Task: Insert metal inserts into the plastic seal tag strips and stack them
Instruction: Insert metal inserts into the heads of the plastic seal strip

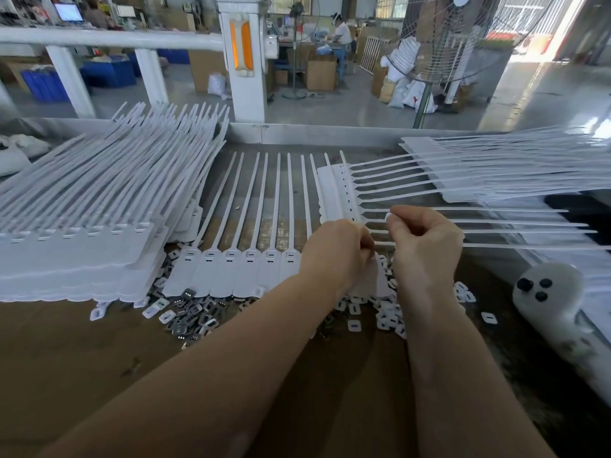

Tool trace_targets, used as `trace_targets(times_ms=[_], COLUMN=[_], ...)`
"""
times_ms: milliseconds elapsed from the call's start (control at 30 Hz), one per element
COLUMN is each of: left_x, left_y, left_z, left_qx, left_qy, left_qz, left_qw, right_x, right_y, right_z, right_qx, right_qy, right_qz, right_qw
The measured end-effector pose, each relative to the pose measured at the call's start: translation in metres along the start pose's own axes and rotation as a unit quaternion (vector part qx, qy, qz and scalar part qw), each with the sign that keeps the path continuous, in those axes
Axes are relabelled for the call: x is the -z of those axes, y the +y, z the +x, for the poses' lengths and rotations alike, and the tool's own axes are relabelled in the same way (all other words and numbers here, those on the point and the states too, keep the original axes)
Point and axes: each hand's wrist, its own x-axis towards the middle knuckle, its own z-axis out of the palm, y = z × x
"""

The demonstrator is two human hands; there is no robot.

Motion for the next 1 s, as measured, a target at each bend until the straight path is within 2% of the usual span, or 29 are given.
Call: trace_targets(times_ms=[233, 400, 567, 667, 833, 933, 1000], left_x=[0.004, 0.003, 0.008, 0.007, 0.004, 0.014, 0.022], left_y=[-0.005, -0.013, -0.015, -0.016, -0.012, -0.015, -0.019], left_z=[-0.008, -0.016, -0.019, -0.019, -0.018, -0.015, -0.016], left_qx=[-0.058, -0.134, -0.125, -0.125, -0.108, -0.062, -0.022], left_qy=[-0.021, -0.062, -0.109, -0.105, -0.101, -0.123, -0.112], left_qz=[0.035, 0.194, 0.192, 0.207, 0.188, 0.082, 0.011], left_qw=[0.997, 0.970, 0.967, 0.965, 0.971, 0.987, 0.993], right_x=[0.000, 0.000, 0.000, 0.001, 0.002, 0.002, 0.002], right_y=[0.000, 0.001, 0.003, 0.003, 0.004, 0.005, 0.006], right_z=[0.001, 0.001, 0.001, 0.000, 0.000, 0.001, 0.001], right_qx=[-0.004, -0.012, -0.022, -0.023, -0.024, -0.033, -0.033], right_qy=[0.005, 0.012, 0.015, 0.015, 0.012, 0.003, -0.013], right_qz=[0.005, 0.018, 0.018, 0.017, 0.006, -0.012, -0.036], right_qw=[1.000, 1.000, 0.999, 0.999, 1.000, 0.999, 0.999])
